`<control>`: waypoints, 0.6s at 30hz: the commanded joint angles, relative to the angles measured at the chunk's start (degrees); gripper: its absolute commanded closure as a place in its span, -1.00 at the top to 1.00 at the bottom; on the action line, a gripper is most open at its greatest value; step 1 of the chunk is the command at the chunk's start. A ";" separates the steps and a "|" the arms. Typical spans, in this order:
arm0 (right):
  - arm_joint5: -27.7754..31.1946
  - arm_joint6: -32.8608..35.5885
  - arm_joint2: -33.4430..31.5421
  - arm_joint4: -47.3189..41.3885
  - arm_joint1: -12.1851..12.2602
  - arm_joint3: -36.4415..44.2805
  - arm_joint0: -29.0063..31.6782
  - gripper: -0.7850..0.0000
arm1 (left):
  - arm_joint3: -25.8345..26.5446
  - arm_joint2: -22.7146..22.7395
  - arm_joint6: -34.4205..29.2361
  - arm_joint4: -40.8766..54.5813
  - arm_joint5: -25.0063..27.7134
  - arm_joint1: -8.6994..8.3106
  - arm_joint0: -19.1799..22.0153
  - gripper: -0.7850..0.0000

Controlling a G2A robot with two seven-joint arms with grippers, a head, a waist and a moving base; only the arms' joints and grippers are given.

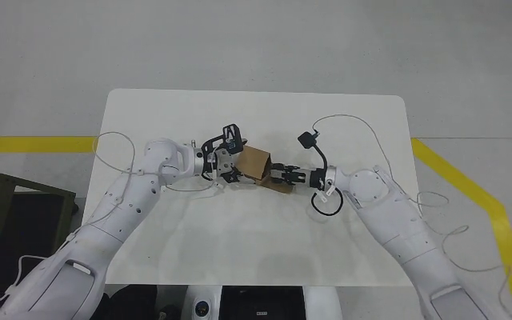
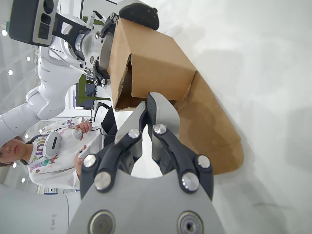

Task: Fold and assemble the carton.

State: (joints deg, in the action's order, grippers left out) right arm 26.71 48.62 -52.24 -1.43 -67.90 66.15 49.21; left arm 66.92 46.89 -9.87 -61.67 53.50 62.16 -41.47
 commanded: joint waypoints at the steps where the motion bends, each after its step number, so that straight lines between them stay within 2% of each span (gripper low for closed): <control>1: 0.33 -0.14 0.64 -0.23 -0.32 -0.82 -0.55 -1.00 | 0.02 -0.04 -0.12 0.03 0.13 0.07 0.03 1.00; 18: 3.98 -0.99 5.76 -2.93 -3.64 -8.08 -5.48 -1.00 | -0.18 0.20 -0.76 -0.16 0.82 0.61 0.34 1.00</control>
State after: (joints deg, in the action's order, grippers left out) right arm 30.58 47.66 -46.64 -4.33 -71.43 58.33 43.89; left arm 66.77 47.06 -10.60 -61.86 54.30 62.75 -41.13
